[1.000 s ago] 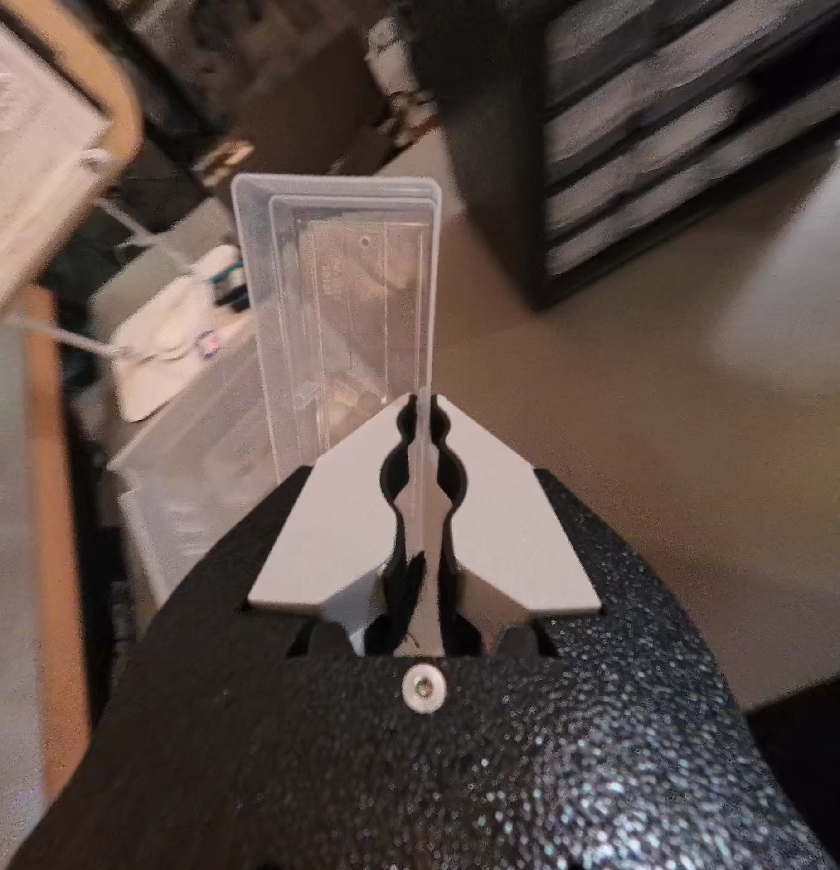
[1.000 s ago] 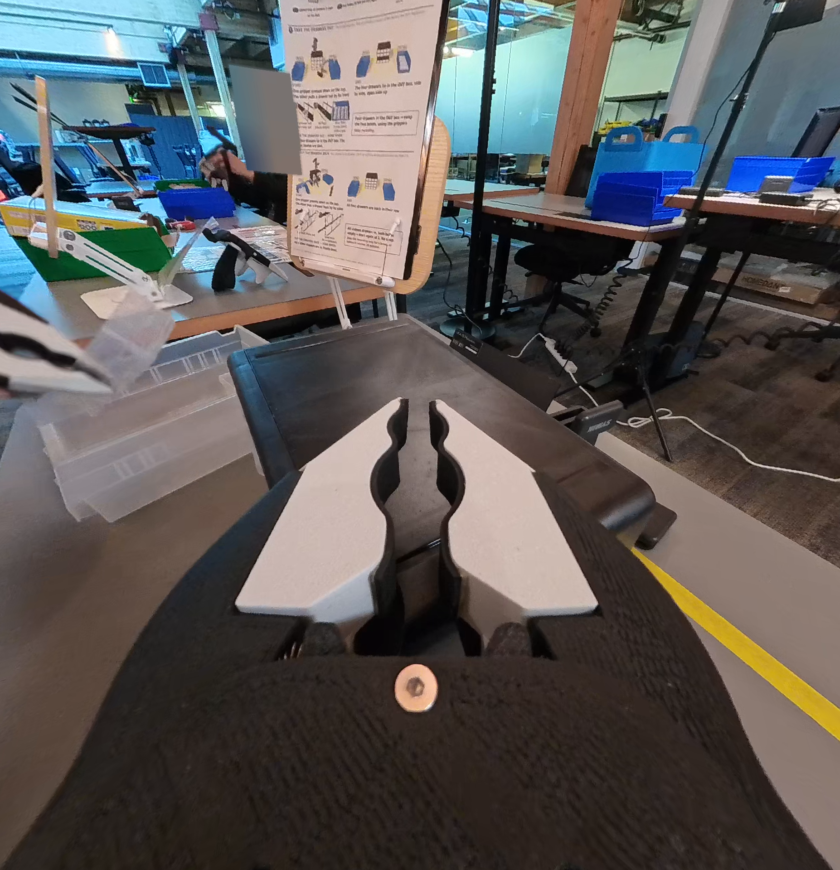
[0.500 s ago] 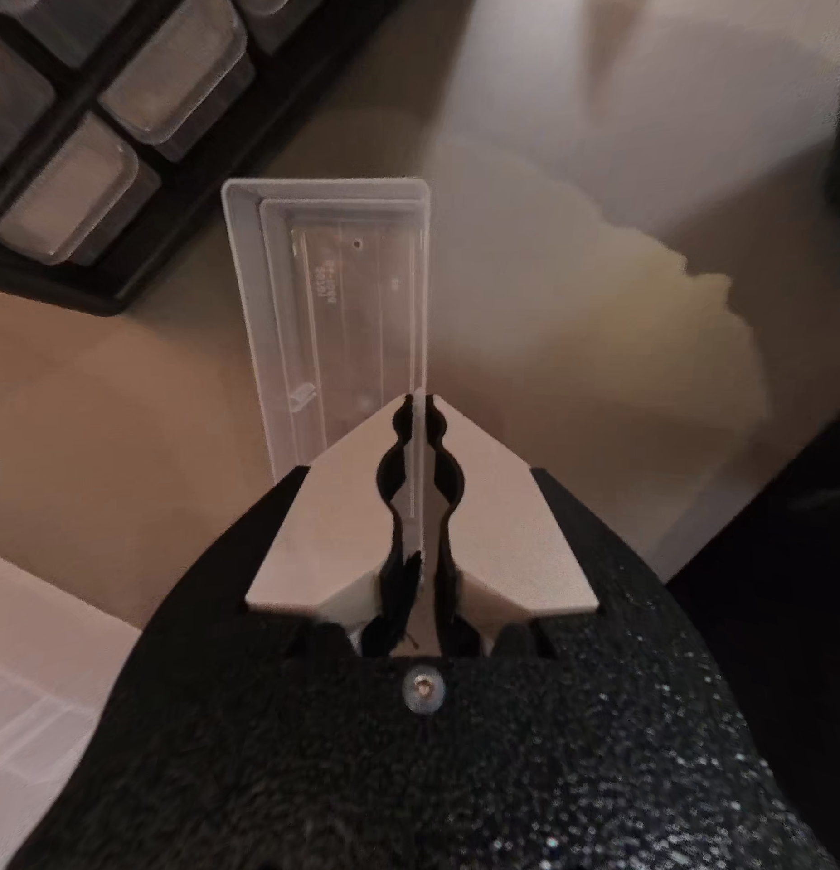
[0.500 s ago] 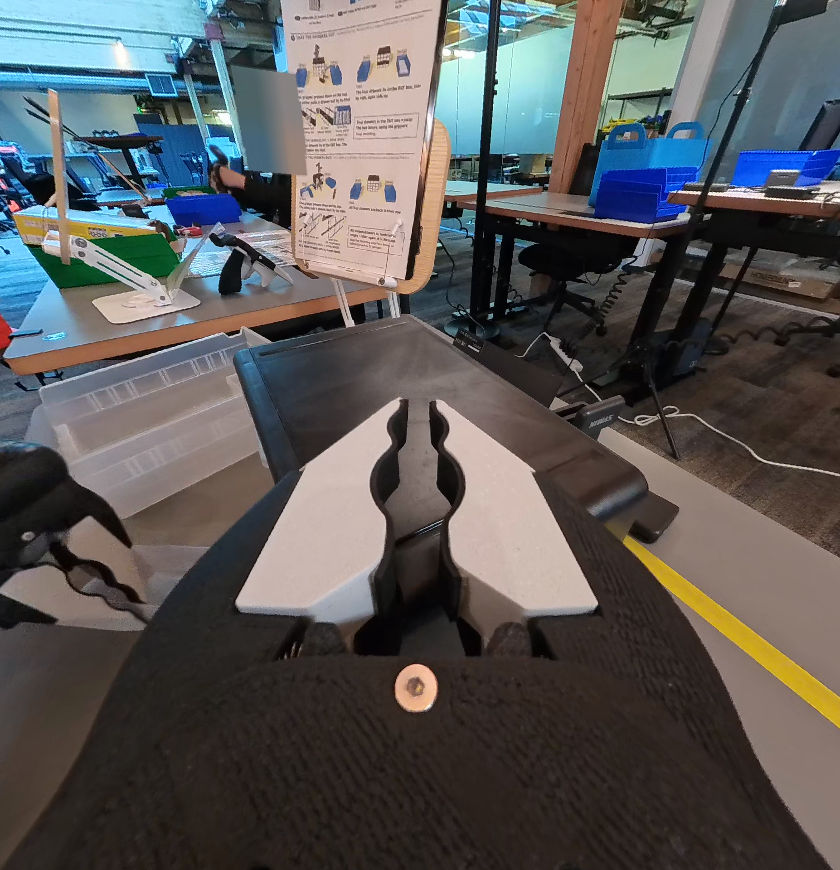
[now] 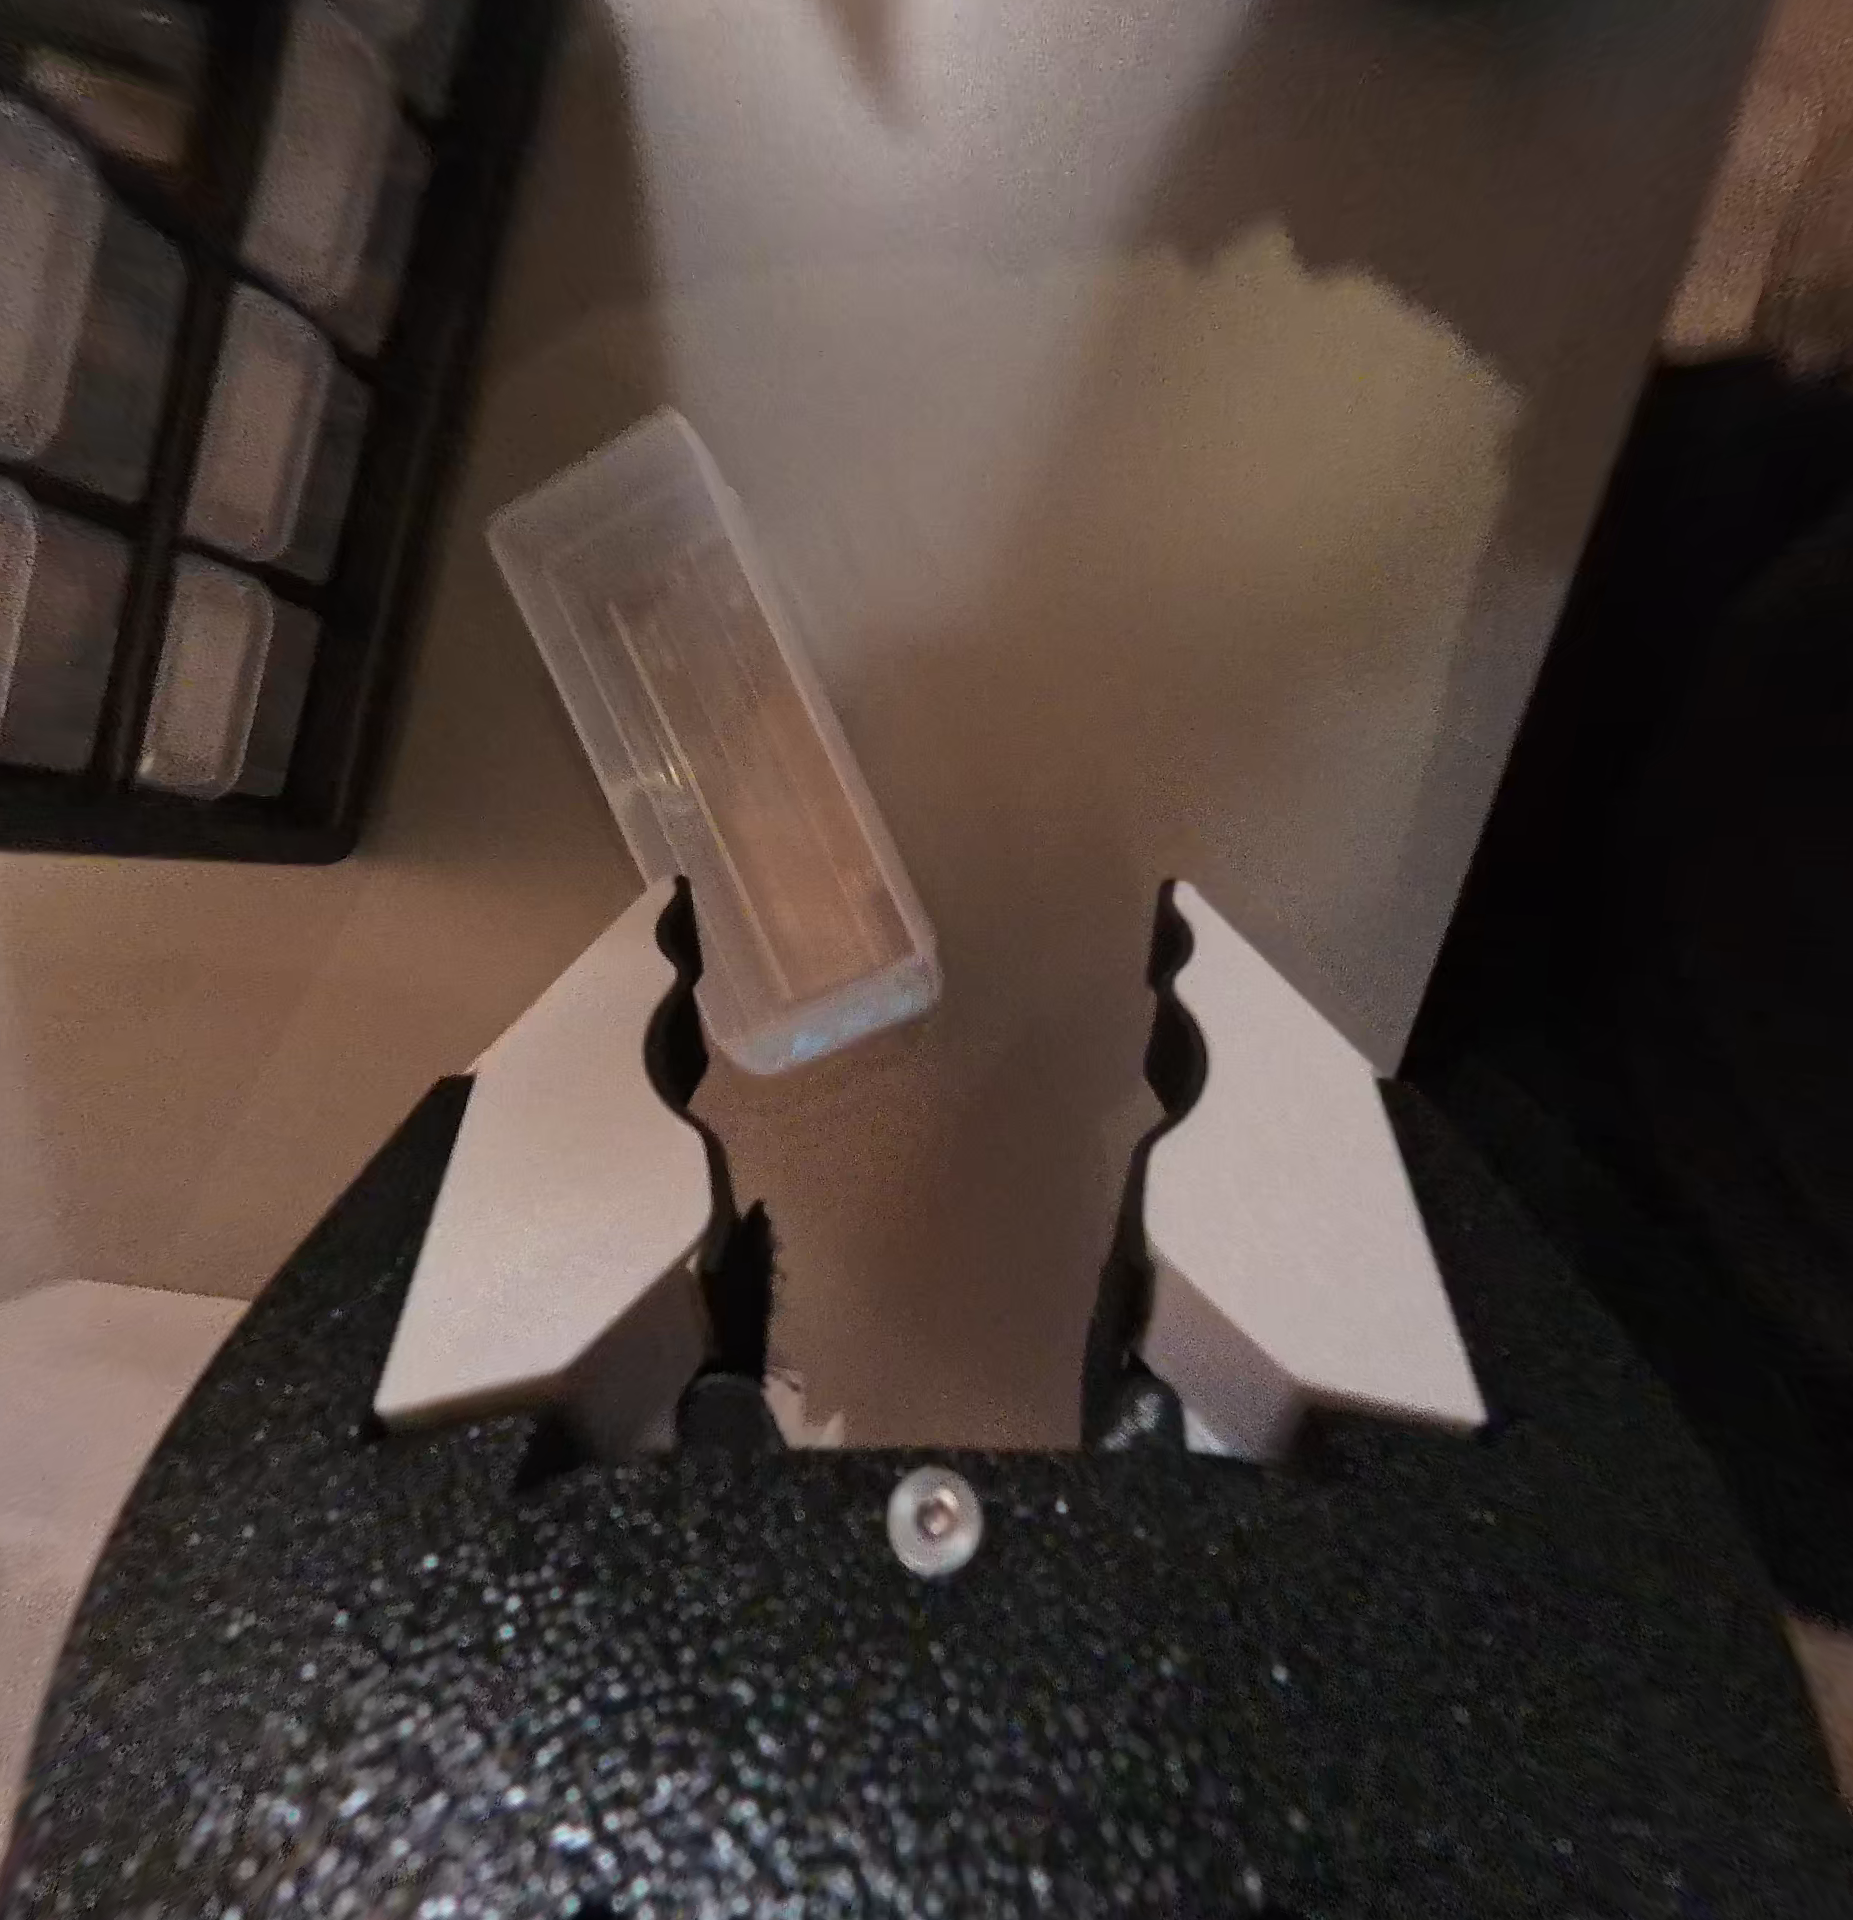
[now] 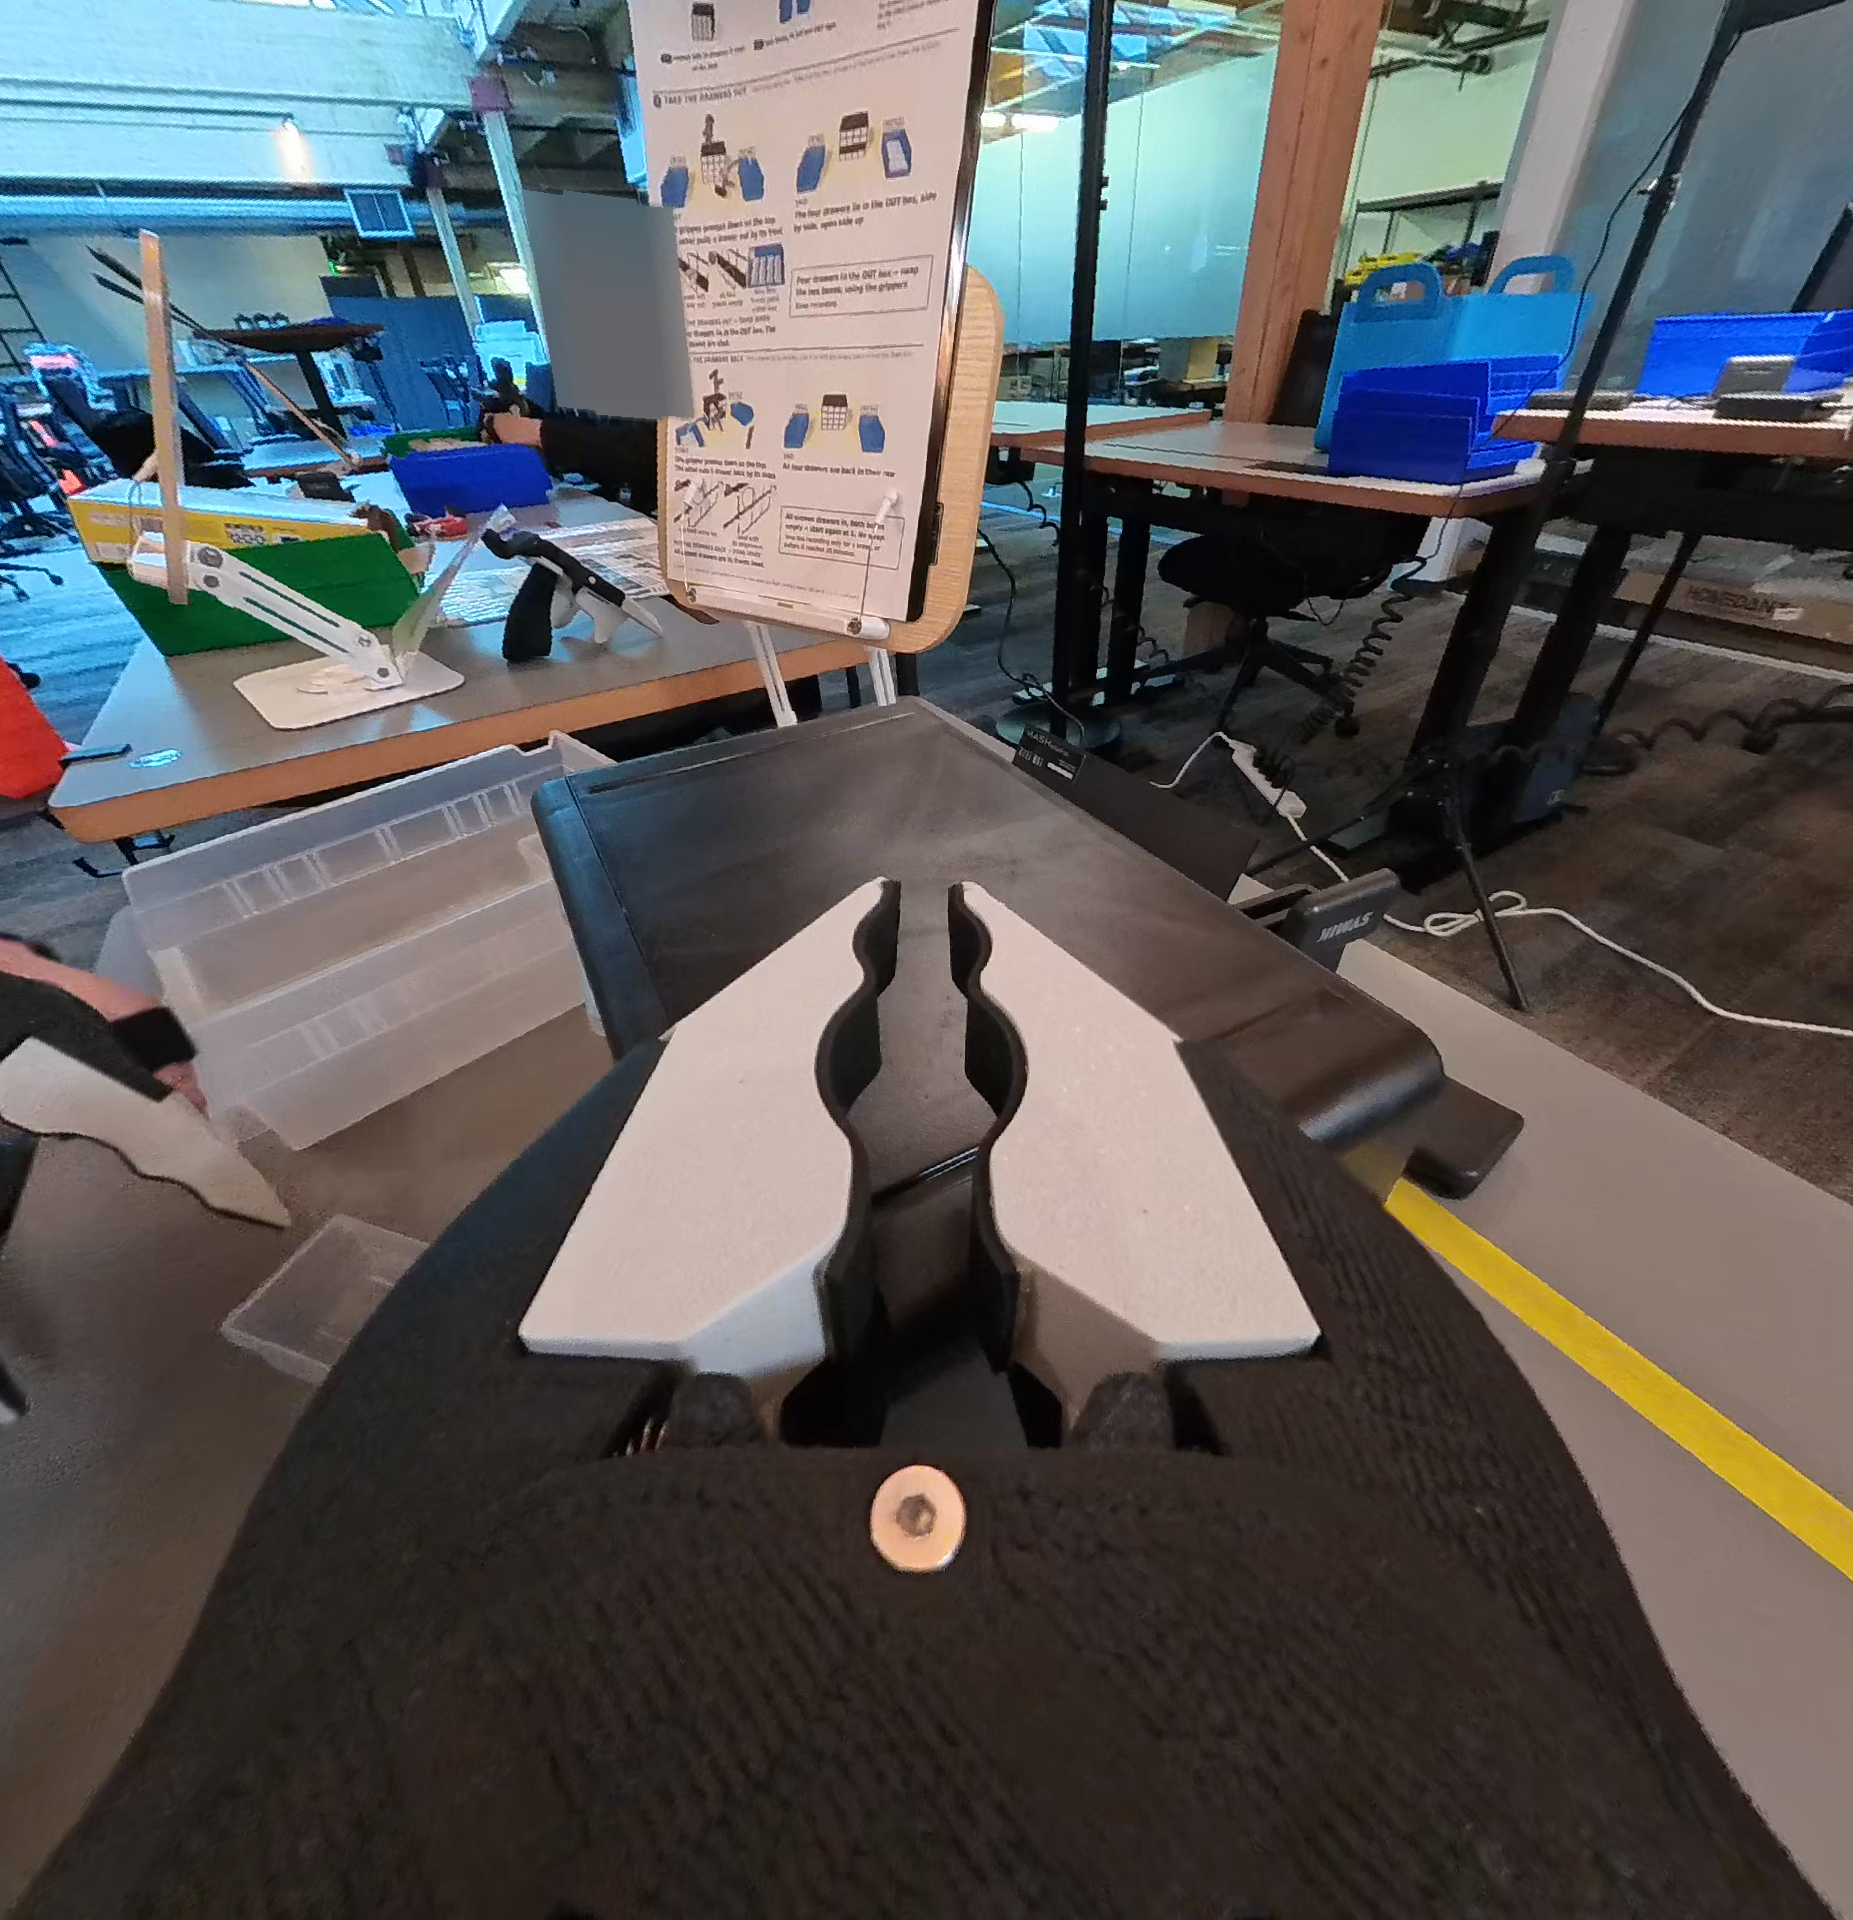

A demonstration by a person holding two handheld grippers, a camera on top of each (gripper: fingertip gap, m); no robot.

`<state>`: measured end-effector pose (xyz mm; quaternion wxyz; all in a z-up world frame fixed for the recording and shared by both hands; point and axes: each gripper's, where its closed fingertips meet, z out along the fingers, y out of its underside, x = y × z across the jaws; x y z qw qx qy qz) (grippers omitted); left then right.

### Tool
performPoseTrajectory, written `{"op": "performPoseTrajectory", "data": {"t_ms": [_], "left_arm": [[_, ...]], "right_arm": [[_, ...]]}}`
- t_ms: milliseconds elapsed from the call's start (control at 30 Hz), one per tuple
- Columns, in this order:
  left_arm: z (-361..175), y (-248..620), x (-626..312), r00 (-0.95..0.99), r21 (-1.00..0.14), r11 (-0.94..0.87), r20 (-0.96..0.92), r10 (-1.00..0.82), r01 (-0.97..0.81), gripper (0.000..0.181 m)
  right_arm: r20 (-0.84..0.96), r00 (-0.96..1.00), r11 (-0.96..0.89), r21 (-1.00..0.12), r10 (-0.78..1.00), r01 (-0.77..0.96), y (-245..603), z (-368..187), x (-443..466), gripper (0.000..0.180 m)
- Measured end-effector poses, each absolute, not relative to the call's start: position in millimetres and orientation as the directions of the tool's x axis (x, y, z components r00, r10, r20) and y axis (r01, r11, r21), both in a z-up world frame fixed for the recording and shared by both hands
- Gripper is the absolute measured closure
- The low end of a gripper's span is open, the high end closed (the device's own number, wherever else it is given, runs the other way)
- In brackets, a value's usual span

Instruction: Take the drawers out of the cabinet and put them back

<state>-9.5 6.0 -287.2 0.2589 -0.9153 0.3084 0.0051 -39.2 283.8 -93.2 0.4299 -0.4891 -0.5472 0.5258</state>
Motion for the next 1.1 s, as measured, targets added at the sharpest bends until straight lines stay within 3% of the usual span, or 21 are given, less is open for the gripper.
{"op": "performPoseTrajectory", "data": {"t_ms": [33, 133, 233, 400, 467, 500, 567, 700, 967, 1100], "left_arm": [[-290.9, -1.2, -15.2, 0.758, -0.43, -0.638, -0.207, -0.618, -0.638, 0.097], [-305.0, -14.6, -40.4, 0.494, -0.236, -0.435, -0.377, -0.783, -0.869, 0.106], [-316.0, -12.2, -63.7, 0.262, -0.054, -0.271, -0.491, -0.831, -0.961, 0.112], [-335.2, -11.2, -64.7, 0.122, 0.026, -0.156, -0.502, -0.857, -0.987, 0.118], [-336.5, -5.5, -68.5, 0.087, 0.051, -0.134, -0.529, -0.844, -0.99, 0.129], [-335.9, -2.2, -68.1, 0.077, 0.05, -0.124, -0.544, -0.835, -0.991, 0.134], [-332.9, 4.8, -61.2, 0.062, 0.027, -0.095, -0.583, -0.81, -0.995, 0.163], [-325.4, 13.9, -46.3, 0.099, 0.004, -0.128, -0.605, -0.79, -0.992, 0.164], [-268.1, 67.2, 14.0, 0.388, -0.233, -0.315, -0.646, -0.657, -0.92, 0.164], [-262.1, 86.4, 16.8, 0.43, -0.225, -0.378, -0.635, -0.642, -0.898, 0.165]], "right_arm": [[-0.045, -0.151, -0.033, -0.996, 0.987, 0.086, 283.7, -93.8, -39.2, 0.172], [-0.036, -0.147, -0.022, -0.996, 0.988, 0.09, 282.3, -93.4, -39.4, 0.172], [-0.031, -0.159, -0.017, -0.996, 0.987, 0.091, 278.4, -93.1, -41.5, 0.172], [-0.049, -0.211, -0.033, -0.996, 0.976, 0.077, 270.1, -91.5, -45.1, 0.172], [-0.054, -0.214, -0.039, -0.996, 0.975, 0.075, 270.2, -91.3, -45.6, 0.172], [-0.053, -0.213, -0.038, -0.996, 0.976, 0.076, 270.5, -91.2, -45.6, 0.172], [-0.051, -0.21, -0.036, -0.996, 0.976, 0.078, 270.7, -91.4, -45.6, 0.172], [-0.036, -0.186, -0.021, -0.996, 0.982, 0.084, 273.6, -92.3, -44.5, 0.172], [-0.045, -0.169, -0.031, -0.996, 0.985, 0.084, 278.7, -92.4, -41.3, 0.172], [-0.042, -0.181, -0.028, -0.997, 0.983, 0.078, 276.2, -90.9, -40.6, 0.172]]}}
